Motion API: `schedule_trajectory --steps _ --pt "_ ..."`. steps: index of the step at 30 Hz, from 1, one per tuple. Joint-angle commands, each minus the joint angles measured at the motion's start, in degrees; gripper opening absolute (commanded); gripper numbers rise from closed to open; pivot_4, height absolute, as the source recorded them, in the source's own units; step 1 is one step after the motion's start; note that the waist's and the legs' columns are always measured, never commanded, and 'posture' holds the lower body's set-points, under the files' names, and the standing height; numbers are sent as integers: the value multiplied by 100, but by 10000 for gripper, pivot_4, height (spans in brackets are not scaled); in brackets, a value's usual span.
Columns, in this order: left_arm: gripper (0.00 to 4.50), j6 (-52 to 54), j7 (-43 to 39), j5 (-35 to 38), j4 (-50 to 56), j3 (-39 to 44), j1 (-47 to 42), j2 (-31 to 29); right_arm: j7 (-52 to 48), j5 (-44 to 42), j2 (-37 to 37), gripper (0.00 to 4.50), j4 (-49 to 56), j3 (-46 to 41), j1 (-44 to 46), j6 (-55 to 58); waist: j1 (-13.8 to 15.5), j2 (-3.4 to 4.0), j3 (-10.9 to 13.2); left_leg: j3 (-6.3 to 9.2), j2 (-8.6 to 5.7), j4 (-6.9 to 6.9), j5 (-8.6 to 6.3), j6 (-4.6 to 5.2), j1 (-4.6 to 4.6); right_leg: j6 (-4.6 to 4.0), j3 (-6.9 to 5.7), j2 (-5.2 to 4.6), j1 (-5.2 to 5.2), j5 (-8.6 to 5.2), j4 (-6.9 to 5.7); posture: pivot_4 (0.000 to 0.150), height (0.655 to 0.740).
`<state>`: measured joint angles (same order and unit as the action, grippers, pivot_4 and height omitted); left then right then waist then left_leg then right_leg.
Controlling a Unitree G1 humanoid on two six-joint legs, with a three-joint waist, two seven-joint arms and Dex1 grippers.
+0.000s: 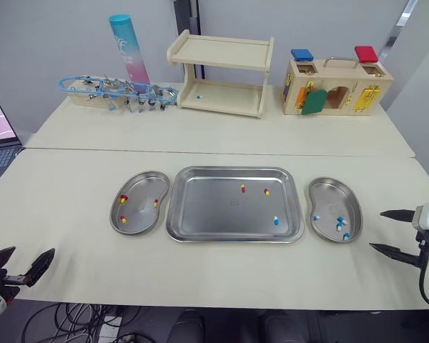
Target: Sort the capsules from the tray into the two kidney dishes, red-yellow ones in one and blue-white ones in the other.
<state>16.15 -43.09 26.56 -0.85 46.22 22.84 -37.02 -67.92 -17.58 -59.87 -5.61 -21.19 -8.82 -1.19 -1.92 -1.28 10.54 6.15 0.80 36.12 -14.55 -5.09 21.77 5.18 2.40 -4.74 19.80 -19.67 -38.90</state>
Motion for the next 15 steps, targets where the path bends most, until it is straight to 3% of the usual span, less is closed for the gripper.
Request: schedule_trajectory --steps 1,8,15 --pt "44741 6 -55 85 109 128 34 -196 74 -159 37 45000 449 -335 -140 119 2 0 0 0 0 0 0 0 0 0 0 0 0 0 0 1500 7400" --pt "44741 33 -505 176 367 -149 -78 -482 357 -554 466 45000 1880 -431 -502 577 5 0 0 2 0 0 0 0 0 0 -1 0 -2 0 1 1500 7400" --pt "44741 232 -1010 383 1021 -785 -357 -684 1430 -597 1588 45000 3688 424 -835 1052 10 -4 -2 8 1 -2 0 -1 3 0 -6 0 -2 0 0 1500 7400"
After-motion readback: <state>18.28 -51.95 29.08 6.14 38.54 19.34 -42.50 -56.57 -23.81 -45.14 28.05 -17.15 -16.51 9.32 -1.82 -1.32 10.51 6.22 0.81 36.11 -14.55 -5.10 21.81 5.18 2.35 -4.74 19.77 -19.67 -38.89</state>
